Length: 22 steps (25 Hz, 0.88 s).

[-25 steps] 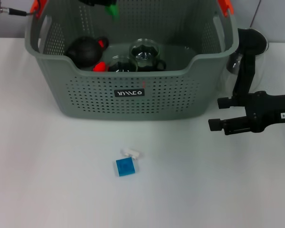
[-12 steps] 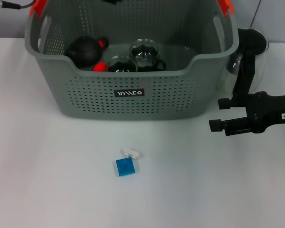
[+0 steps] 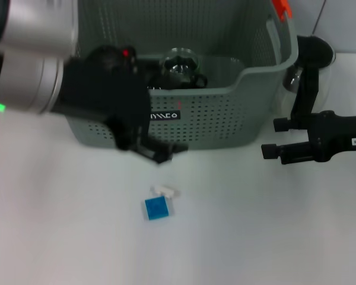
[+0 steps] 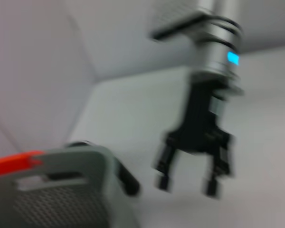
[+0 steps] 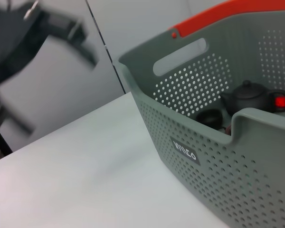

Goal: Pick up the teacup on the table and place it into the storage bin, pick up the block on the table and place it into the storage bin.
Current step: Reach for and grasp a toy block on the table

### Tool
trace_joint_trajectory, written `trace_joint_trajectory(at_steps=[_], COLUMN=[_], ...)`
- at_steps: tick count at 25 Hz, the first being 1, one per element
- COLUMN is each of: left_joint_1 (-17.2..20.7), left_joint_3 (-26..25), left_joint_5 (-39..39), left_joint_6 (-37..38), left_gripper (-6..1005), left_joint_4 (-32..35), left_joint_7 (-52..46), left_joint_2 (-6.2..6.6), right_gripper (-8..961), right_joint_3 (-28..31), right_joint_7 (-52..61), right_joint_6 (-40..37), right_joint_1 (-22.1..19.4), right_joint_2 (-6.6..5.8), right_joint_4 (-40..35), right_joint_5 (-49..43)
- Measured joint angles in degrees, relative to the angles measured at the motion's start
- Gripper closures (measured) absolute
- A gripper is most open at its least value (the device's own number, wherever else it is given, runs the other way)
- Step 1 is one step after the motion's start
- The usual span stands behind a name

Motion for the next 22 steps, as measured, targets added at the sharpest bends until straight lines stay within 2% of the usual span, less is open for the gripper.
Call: trace_joint_trajectory(at_steps=[3,9,12,13,17,22], left_joint_1=[2.1,2.0,0.4,0.4,-2.4,-5.8], left_joint_3=[3.1,10.9,19.2,19.2,26.3,32.1], left_joint_5=[2.2,12.6,22.5,22.5,30.8,34.6], left_joint_6=[2.3,3.6,0.1,0.1,-4.4,-7.1], left_gripper=[50,56,59,60,65,70], left_joint_4=[1.8,0.2,-3.9,-3.9,-10.5,-17.7], left_joint_7=[0.9,-2.9,-9.1,-9.1,-15.2,-19.9], left_joint_2=[-0.29,-0.45,-0.55,-0.55,-0.50,-0.34], right_gripper=[8,9,9,9,9,9], right_joint_3=[0.0,0.8,1.3,1.4,1.5,1.5], right_joint_7=[0.3,0.7,0.7,0.7,0.7,0.7], right_joint_6=[0.1,0.2,0.2,0.2,0.3,0.3], right_joint_1=[0.1,0.4,0.5,0.5,0.6,0.6], right_joint_2=[0.03,0.07,0.07,0.07,0.07,0.07], right_joint_4=[0.0,-0.1,-0.1,-0.1,-0.1,-0.1], right_joint_5=[0.1,0.2,0.2,0.3,0.3,0.3])
